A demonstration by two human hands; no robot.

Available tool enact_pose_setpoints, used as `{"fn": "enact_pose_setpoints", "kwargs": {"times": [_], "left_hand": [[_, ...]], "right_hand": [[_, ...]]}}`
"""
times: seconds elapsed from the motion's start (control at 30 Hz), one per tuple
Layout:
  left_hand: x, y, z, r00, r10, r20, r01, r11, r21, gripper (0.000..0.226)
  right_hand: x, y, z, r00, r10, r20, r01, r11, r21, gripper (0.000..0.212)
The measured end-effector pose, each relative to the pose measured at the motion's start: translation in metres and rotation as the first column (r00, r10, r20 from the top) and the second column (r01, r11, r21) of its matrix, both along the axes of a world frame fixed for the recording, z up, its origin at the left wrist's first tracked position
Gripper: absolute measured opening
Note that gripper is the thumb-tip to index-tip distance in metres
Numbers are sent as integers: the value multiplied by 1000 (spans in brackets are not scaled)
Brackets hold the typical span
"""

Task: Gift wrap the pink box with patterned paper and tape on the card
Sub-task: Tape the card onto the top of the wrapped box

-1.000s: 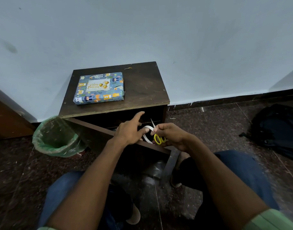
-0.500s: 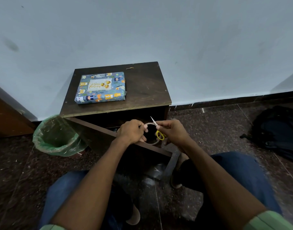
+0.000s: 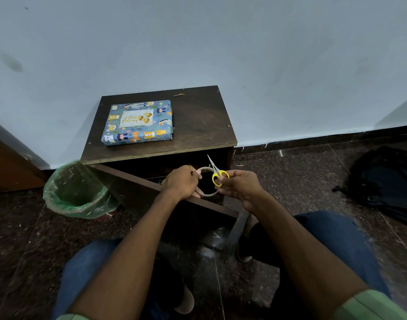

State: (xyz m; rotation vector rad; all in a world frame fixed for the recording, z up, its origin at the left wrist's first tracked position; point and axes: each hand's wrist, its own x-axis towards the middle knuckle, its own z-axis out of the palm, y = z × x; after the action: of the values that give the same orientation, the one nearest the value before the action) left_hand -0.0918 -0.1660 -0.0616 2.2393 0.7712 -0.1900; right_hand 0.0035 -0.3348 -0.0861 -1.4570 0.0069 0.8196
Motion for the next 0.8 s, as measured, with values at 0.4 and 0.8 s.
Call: {"fn": "enact_pose_setpoints", "kwargs": {"times": [0.4, 0.8], "left_hand": [[-5, -3, 1, 998, 56, 32, -60, 988, 142, 27], [-15, -5, -8, 966, 151, 211, -183, 972, 144, 17]], "right_hand": [[7, 13, -33, 994, -110, -9, 108, 982, -152, 5], [30, 56, -75, 914, -302, -270, 251, 945, -209, 18]]}}
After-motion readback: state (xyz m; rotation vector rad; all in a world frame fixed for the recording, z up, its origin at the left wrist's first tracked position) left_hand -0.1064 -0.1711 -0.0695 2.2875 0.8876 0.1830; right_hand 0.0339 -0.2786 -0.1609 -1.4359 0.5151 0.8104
